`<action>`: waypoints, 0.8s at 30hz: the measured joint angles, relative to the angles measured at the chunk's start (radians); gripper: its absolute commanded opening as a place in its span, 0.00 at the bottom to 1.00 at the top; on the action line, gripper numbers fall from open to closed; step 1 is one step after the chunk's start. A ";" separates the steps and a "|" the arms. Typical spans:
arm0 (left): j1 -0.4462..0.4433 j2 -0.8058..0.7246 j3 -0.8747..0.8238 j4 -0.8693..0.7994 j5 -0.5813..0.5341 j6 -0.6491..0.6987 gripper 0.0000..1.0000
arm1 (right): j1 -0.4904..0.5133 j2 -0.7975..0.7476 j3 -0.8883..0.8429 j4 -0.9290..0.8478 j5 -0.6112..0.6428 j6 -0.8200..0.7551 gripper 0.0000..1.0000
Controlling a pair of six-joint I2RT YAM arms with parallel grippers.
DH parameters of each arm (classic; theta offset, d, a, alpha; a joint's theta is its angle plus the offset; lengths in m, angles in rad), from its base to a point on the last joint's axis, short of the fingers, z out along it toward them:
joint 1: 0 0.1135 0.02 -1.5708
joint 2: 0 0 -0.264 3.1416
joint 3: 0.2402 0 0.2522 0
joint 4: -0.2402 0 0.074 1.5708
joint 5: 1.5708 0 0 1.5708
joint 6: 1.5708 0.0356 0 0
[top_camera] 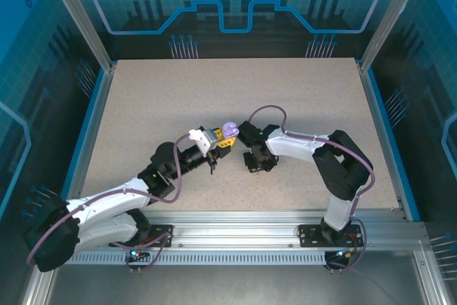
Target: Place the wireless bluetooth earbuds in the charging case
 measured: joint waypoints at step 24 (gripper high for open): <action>0.000 0.119 0.001 0.048 0.009 -0.061 0.02 | -0.064 -0.417 -0.100 0.049 0.000 -0.081 0.21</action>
